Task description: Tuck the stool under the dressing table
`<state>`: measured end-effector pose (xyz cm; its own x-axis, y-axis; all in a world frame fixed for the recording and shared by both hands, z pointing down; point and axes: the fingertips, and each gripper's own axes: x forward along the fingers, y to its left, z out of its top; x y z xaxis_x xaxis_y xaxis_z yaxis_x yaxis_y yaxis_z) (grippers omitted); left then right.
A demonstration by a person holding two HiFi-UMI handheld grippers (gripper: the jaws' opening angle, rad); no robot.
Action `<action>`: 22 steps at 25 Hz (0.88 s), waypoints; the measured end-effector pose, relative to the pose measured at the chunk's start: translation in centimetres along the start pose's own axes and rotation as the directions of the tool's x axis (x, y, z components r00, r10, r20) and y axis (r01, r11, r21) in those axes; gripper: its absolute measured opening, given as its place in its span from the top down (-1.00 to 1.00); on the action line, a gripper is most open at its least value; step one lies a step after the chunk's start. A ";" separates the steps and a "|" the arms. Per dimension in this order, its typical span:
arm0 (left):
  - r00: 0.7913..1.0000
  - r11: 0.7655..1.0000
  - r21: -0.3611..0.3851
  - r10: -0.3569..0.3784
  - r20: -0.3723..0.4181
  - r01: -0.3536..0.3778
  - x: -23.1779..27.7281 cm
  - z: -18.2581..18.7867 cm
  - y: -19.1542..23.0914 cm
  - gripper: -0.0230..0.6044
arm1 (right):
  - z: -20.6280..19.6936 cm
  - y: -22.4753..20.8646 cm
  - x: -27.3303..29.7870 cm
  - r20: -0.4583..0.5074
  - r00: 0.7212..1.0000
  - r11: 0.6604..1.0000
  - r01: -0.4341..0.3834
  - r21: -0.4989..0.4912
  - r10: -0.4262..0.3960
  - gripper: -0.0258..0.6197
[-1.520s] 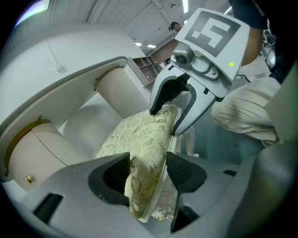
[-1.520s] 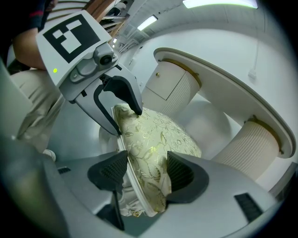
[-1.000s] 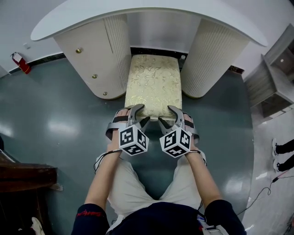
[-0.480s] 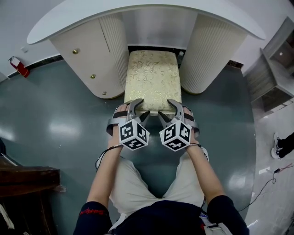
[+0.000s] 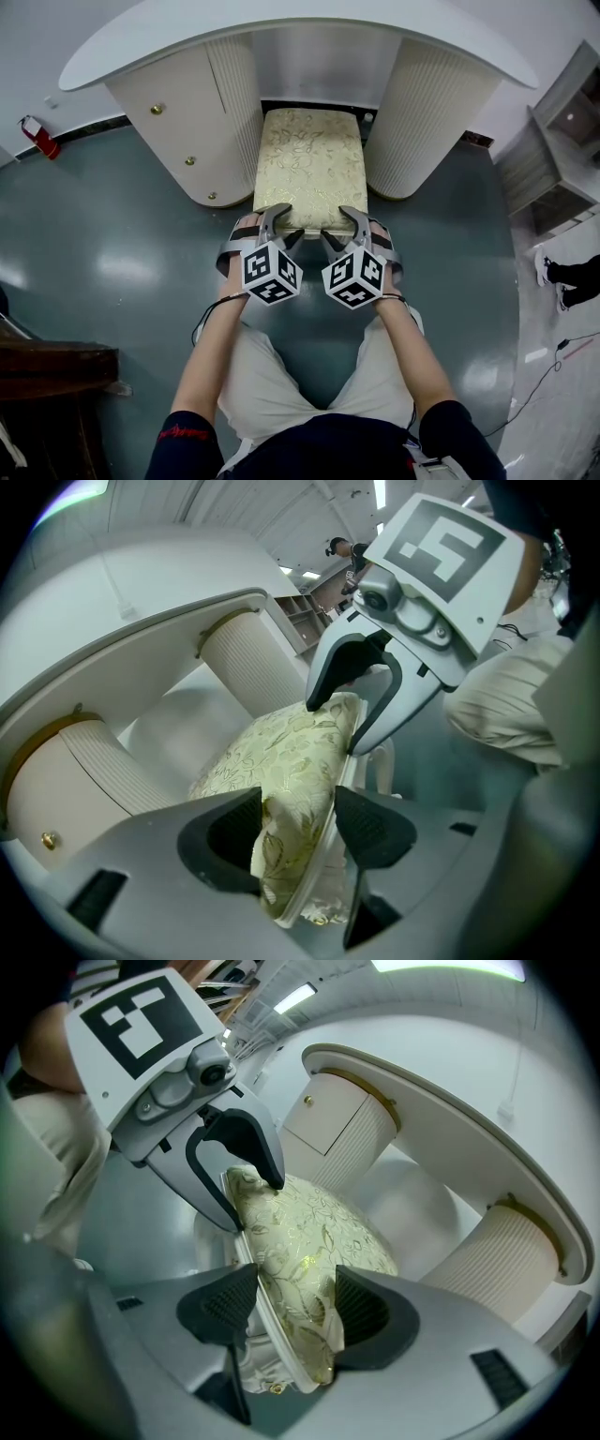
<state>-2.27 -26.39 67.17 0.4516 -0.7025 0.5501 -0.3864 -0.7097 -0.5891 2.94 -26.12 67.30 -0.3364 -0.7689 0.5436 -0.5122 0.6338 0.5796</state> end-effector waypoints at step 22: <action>1.000 1.000 -0.010 0.021 0.005 -0.021 0.4 -0.4 1.0 0.10 | 0.5 -0.2 0.7 0.001 0.999 0.998 0.053 0.020 -0.053 0.10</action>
<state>-2.82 -27.40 67.02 0.4469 -0.7172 0.5348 -0.4038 -0.6951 -0.5948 2.47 -26.83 67.24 -0.3094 -0.8015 0.5117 -0.5452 0.5904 0.5952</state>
